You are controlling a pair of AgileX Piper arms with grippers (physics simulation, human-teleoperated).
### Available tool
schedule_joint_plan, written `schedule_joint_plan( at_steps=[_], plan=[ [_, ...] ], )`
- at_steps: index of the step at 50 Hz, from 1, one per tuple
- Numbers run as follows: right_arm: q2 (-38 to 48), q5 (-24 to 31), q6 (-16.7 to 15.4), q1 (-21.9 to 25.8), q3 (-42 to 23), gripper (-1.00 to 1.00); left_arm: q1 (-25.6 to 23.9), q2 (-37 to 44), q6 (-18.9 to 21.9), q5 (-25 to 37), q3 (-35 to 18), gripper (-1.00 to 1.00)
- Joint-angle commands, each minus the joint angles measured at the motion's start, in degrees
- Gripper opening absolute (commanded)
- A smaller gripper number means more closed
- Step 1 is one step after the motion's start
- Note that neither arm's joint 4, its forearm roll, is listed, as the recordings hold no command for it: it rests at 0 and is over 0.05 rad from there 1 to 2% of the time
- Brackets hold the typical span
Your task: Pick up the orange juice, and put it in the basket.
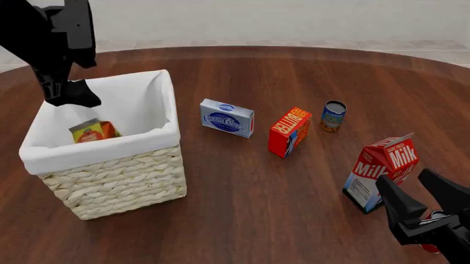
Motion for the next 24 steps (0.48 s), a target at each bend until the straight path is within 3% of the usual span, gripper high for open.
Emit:
schedule_joint_plan(
  at_steps=[1,19,24],
  plan=[
    [-0.12,0.23,0.03,0.16,0.00,1.00,-0.36,-0.42,0.37,0.01,-0.37,1.00],
    [-1.11,1.10,0.09,0.23,0.00,1.00,-1.93,-2.09,-0.01,0.03,-1.86,1.00],
    [-0.55,0.45,0.08,0.29,0.00,1.00,-3.37,-5.20,1.50,0.03,-1.07,1.00]
  ],
)
